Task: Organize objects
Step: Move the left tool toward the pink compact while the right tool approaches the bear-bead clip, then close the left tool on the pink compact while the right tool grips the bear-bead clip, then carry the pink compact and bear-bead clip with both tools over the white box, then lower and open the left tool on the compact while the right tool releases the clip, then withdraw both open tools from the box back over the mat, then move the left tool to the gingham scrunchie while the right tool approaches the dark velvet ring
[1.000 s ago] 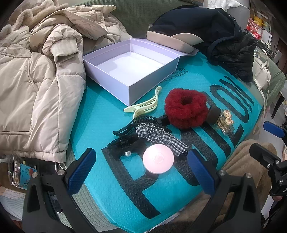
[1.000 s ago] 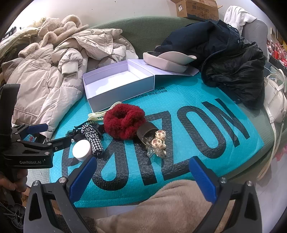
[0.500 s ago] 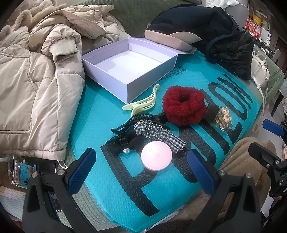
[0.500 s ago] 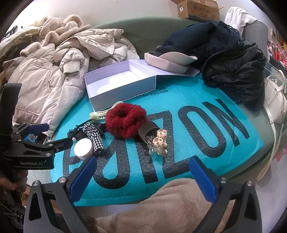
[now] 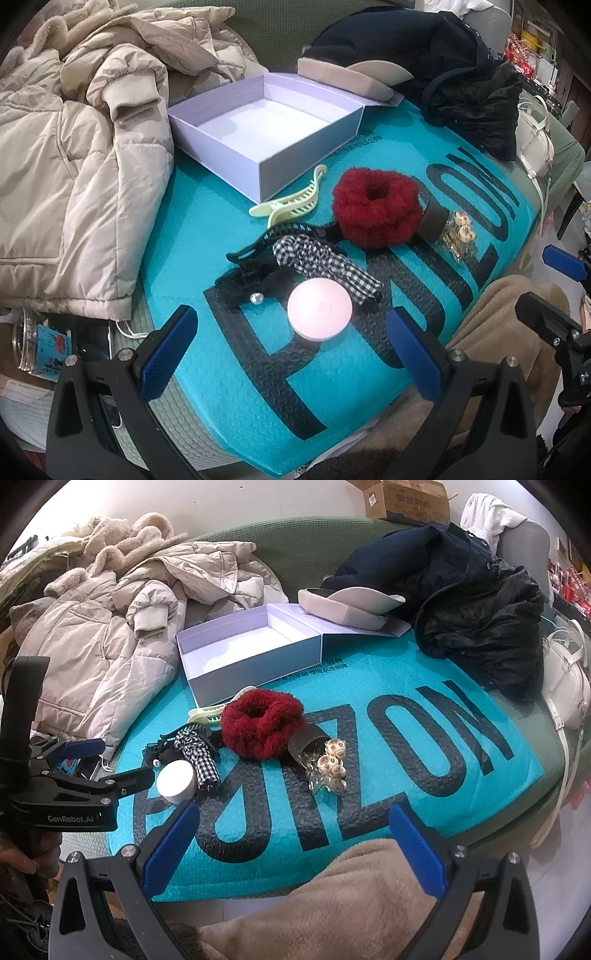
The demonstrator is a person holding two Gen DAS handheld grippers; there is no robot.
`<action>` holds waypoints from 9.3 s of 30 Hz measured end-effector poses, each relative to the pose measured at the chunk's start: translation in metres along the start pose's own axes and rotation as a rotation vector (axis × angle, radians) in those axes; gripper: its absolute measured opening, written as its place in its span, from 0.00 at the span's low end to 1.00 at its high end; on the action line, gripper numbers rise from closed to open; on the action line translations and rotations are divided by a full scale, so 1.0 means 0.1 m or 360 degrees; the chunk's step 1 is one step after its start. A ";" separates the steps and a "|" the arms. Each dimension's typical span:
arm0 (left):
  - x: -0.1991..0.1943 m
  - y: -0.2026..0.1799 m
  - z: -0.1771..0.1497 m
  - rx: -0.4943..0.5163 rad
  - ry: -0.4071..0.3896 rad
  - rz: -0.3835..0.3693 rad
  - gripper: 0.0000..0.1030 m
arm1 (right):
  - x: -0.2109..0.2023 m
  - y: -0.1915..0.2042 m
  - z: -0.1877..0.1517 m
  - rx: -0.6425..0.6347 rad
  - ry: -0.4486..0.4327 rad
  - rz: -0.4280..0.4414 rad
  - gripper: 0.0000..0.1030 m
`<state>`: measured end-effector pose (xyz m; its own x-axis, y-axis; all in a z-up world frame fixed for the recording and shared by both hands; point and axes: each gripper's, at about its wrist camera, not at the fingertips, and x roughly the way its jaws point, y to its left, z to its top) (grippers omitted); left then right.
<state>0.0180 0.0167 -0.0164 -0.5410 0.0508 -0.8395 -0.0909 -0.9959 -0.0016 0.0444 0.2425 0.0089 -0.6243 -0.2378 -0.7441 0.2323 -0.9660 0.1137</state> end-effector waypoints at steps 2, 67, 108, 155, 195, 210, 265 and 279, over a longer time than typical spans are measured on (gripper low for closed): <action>0.04 -0.01 -0.02 0.0010 0.0011 -0.0004 0.99 | 0.02 0.00 -0.02 -0.0002 0.0008 -0.0004 0.99; 0.39 -0.20 -0.16 0.0052 -0.0017 -0.0173 0.48 | 0.50 -0.10 -0.07 0.0023 -0.0006 0.0022 0.32; 0.51 0.02 1.13 0.0090 -0.0131 -0.0055 0.48 | 0.82 0.10 0.96 -0.0241 -0.0031 0.0249 0.32; 1.68 0.74 2.38 -0.0054 -0.0183 0.0237 0.48 | 2.16 0.20 2.33 -0.0452 -0.0080 0.0364 0.32; 1.99 0.51 2.43 0.0056 -0.0034 0.0333 0.60 | 2.46 0.20 2.24 -0.0407 0.0007 0.0301 0.55; 1.24 0.49 2.36 -0.0011 -0.0185 0.0328 0.60 | 1.90 0.21 2.29 -0.0408 -0.0061 0.0257 0.55; -0.38 -0.04 0.88 -0.0027 -0.0250 0.0099 0.60 | 0.31 0.23 1.10 -0.0308 -0.0115 0.0106 0.55; -0.11 -0.05 0.44 -0.0062 -0.0124 0.0070 0.60 | 0.49 0.10 0.67 -0.0184 0.0029 0.0107 0.55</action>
<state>-0.0129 0.0244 0.0168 -0.6075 0.0108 -0.7943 -0.0335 -0.9994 0.0120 -0.0343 0.2145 0.0176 -0.5909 -0.2987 -0.7494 0.3583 -0.9294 0.0880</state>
